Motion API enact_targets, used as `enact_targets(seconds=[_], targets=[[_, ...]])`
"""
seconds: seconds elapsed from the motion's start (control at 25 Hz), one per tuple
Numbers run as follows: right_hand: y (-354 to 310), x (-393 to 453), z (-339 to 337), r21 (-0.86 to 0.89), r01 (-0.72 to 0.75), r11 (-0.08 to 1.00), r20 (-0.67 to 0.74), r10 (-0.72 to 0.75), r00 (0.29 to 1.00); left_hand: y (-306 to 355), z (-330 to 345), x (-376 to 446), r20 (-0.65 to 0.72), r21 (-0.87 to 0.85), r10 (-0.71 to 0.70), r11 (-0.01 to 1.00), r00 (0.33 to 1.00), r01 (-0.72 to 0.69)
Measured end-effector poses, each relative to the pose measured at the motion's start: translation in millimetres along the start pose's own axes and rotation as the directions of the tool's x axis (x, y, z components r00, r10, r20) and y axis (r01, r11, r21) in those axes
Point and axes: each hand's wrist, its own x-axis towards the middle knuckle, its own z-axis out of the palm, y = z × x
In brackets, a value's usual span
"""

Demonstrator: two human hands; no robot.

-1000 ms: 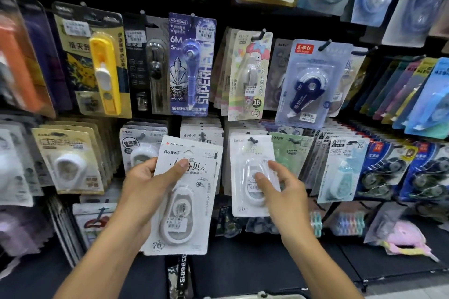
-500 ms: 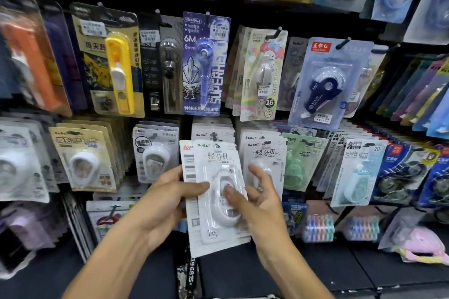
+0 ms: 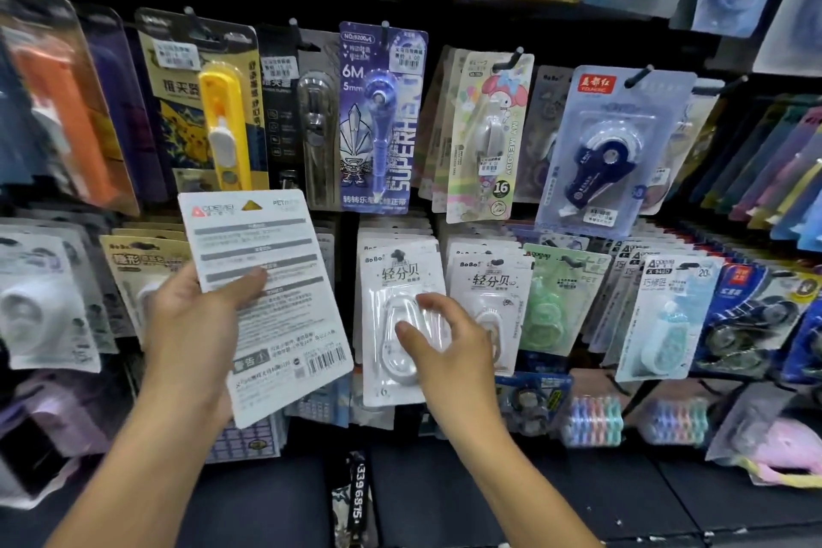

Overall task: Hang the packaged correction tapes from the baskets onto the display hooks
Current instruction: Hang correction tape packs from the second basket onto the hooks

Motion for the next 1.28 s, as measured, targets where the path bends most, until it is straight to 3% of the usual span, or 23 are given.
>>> enact_targets(seconds=[0.12, 0.2, 0.24, 0.32, 0.4, 0.52, 0.64, 0.76, 0.96, 1.08, 1.12, 1.16, 1.24, 1.28], targets=[[-6, 13, 5, -0.213, -0.015, 0.977, 0.033, 0.023, 0.999, -10, 16, -9, 0.002, 0.095, 0.008, 0.995, 1.000, -0.008], [-11, 6, 6, -0.390, 0.129, 0.912, -0.005, -0.143, 0.990, -17, 26, -15, 0.016, 0.165, 0.052, 0.985, 0.999, -0.054], [-12, -2, 8, -0.374, 0.223, 0.900, -0.006, -0.243, 0.970, -22, 32, -19, 0.026, 0.196, 0.077, 0.977, 0.997, -0.080], [-14, -20, 15, -0.115, 0.287, 0.951, 0.129, -0.272, 0.954, -29, 44, -29, 0.115, 0.211, 0.119, 0.967, 0.986, -0.141], [-16, -30, 21, 0.143, 0.182, 0.973, 0.291, -0.217, 0.932, -32, 51, -39, 0.284, 0.201, 0.076, 0.970, 0.956, -0.136], [-6, -17, 17, 0.301, 0.060, 0.952, 0.173, -0.117, 0.978, -37, 51, -43, 0.467, 0.184, 0.002, 0.978, 0.884, -0.099], [1, -7, 9, 0.429, -0.107, 0.897, 0.157, 0.043, 0.987, -39, 50, -41, 0.371, 0.413, 0.178, 0.847, 0.911, -0.334], [6, 0, 1, 0.431, -0.087, 0.898, 0.006, 0.093, 0.996, -41, 47, -36, 0.331, 0.618, 0.262, 0.666, 0.907, -0.418], [7, -9, -18, 0.387, 0.061, 0.920, 0.102, -0.108, 0.989, -49, 45, -32, 0.316, 0.620, 0.229, 0.685, 0.921, -0.383], [12, -10, -47, 0.482, 0.079, 0.872, -0.106, -0.032, 0.994, -51, 43, -31, 0.375, 0.517, 0.247, 0.745, 0.894, -0.422], [15, -7, -64, 0.480, 0.087, 0.873, -0.200, 0.012, 0.980, -53, 43, -31, 0.415, 0.547, 0.235, 0.708, 0.879, -0.447], [17, -3, -82, 0.435, 0.083, 0.897, -0.289, 0.052, 0.956, -55, 44, -29, 0.459, 0.630, 0.211, 0.608, 0.863, -0.483], [22, 3, -120, 0.277, 0.004, 0.961, -0.424, 0.119, 0.898, -66, 53, -24, 0.541, 0.765, 0.163, 0.312, 0.825, -0.563], [25, 4, -135, 0.211, -0.044, 0.977, -0.454, 0.137, 0.880, -71, 59, -23, 0.567, 0.784, 0.134, 0.215, 0.813, -0.582]])
